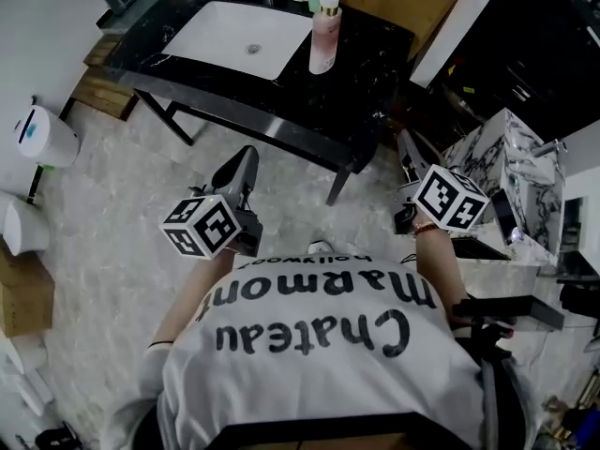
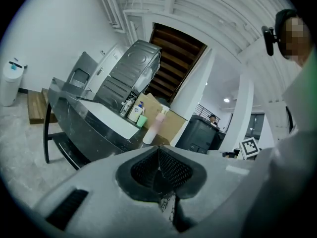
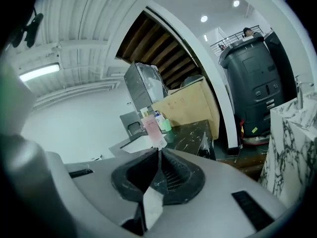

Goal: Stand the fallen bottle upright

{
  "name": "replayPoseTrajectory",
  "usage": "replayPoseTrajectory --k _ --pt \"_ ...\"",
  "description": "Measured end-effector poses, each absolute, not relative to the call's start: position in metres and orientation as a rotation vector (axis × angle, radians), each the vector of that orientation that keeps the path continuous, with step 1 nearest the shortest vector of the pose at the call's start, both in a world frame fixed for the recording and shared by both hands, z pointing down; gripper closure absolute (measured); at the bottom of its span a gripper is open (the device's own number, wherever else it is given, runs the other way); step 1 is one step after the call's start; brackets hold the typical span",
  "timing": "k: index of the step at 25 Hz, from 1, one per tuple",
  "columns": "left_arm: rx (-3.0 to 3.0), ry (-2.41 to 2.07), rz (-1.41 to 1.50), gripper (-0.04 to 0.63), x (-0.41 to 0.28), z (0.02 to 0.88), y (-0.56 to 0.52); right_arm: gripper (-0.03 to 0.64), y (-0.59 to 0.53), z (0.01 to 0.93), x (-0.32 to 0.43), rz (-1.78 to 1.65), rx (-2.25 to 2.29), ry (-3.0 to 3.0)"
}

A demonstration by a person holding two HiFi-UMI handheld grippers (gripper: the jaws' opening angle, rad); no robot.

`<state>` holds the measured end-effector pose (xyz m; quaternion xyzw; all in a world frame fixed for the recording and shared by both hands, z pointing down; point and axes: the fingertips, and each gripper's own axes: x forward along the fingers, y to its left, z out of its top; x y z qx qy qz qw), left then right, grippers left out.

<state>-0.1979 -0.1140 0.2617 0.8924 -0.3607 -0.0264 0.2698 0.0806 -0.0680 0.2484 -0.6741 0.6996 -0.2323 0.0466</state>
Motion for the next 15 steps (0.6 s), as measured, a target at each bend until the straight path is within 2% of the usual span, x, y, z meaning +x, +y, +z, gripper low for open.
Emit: replayPoseTrajectory --k 15 --pt "2.417 -0.883 -0.057 0.577 -0.266 0.274 -0.051 0.604 0.024 0.263 0.015 -0.729 -2.151 2.030"
